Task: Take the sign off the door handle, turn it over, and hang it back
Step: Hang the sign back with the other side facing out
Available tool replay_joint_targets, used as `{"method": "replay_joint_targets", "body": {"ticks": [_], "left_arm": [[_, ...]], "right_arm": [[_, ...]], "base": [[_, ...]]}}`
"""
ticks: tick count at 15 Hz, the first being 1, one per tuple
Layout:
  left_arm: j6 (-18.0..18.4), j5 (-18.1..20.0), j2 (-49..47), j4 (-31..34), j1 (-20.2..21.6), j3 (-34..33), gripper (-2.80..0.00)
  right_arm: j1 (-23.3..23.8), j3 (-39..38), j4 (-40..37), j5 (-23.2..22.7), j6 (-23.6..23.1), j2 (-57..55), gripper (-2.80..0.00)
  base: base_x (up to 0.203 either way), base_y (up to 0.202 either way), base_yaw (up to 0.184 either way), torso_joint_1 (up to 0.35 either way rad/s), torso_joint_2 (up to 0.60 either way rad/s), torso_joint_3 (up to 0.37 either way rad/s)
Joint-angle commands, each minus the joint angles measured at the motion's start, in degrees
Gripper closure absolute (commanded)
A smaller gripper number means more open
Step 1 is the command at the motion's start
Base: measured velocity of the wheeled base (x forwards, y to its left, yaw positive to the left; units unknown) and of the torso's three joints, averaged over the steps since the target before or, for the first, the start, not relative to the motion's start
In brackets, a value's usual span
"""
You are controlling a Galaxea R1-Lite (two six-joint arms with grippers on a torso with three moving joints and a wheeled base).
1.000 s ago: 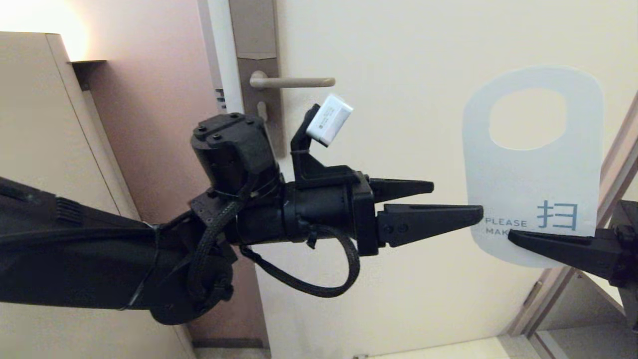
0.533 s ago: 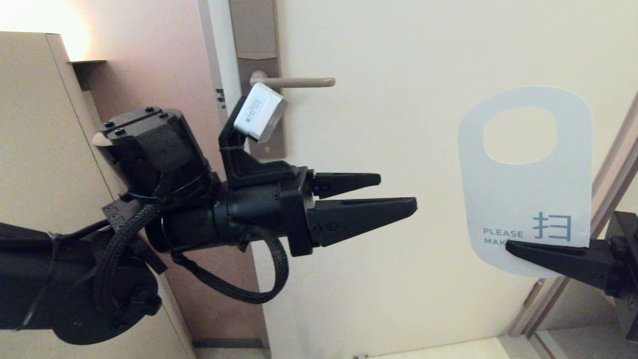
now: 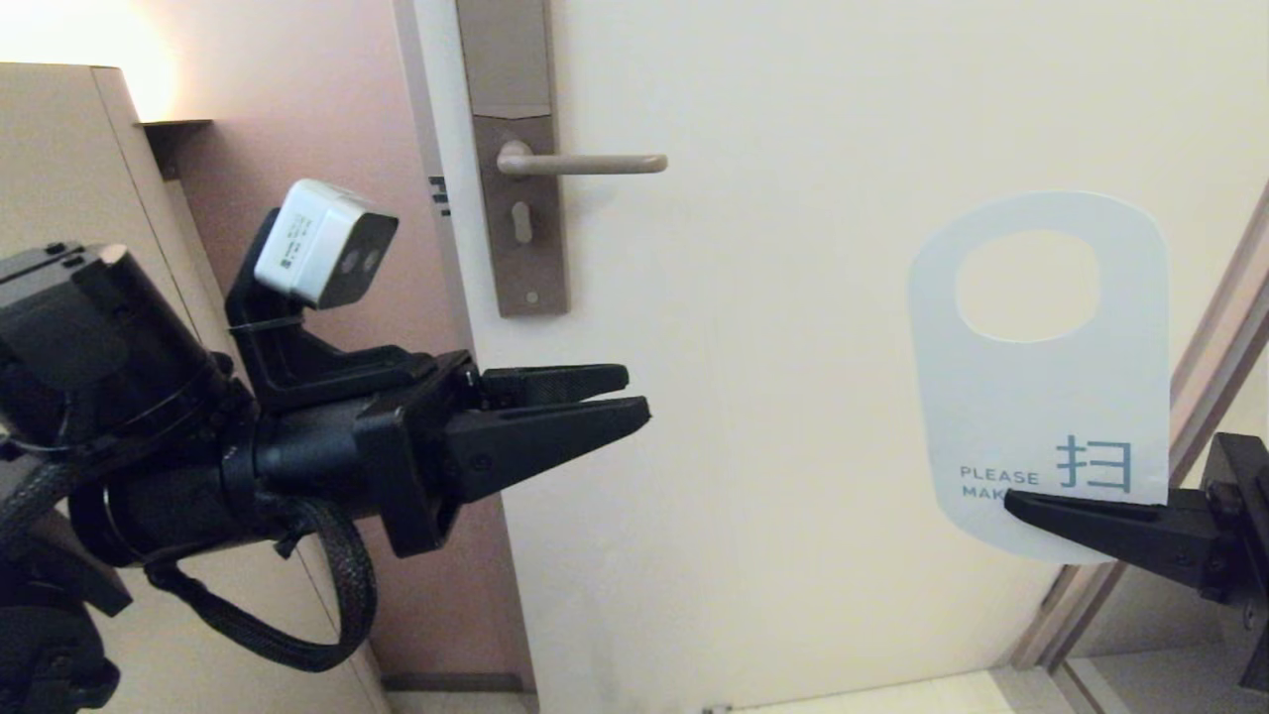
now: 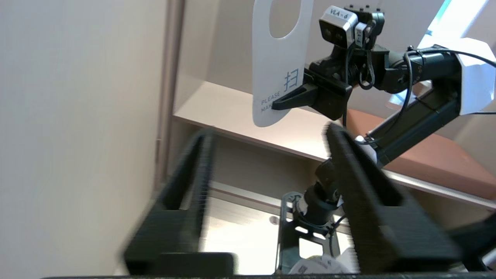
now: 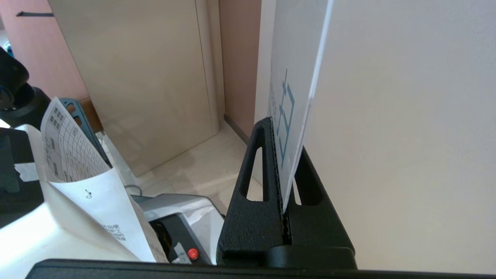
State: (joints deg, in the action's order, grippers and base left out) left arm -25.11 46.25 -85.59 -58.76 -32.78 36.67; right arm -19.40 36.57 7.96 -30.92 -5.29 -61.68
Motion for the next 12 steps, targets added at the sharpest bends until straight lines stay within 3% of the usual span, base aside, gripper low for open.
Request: {"method": "replay_joint_targets", "body": {"ticks": [1, 3, 5, 7, 9, 12], "left_arm": [[0.0, 0.2, 3.5, -0.2, 2.2, -1.9, 0.0], [1.8, 0.2, 5.2, -0.1, 6.3, -4.0, 0.0], [7.0, 0.1, 7.0, 0.3, 10.6, -7.1, 0.0], [9.6, -0.7, 10.6, 3.5, 13.7, -9.3, 0.0], [12.3, -4.7, 14.8, 9.8, 15.5, -10.1, 0.0], [22.2, -14.3, 19.6, 18.1, 18.8, -12.0, 0.0]], "right_arm": [[0.0, -0.6, 0.0, -0.2, -0.1, 0.1, 0.0], [0.0, -1.6, 1.2, 0.0, -0.6, 0.0, 0.0], [0.0, -3.4, 6.2, 1.1, -0.8, -1.3, 0.0], [0.0, -4.7, 10.0, 3.2, -0.8, -2.5, 0.0], [0.1, -5.3, 11.4, 3.5, -0.7, -2.7, 0.0], [0.1, -5.3, 11.7, 5.1, -0.6, -2.6, 0.0]], "base": [[0.0, 0.0, 0.0, 0.0, 0.0, 0.0], [0.0, 0.0, 0.0, 0.0, 0.0, 0.0], [0.0, 0.0, 0.0, 0.0, 0.0, 0.0], [0.0, 0.0, 0.0, 0.0, 0.0, 0.0], [0.0, 0.0, 0.0, 0.0, 0.0, 0.0], [0.0, 0.0, 0.0, 0.0, 0.0, 0.0]]}}
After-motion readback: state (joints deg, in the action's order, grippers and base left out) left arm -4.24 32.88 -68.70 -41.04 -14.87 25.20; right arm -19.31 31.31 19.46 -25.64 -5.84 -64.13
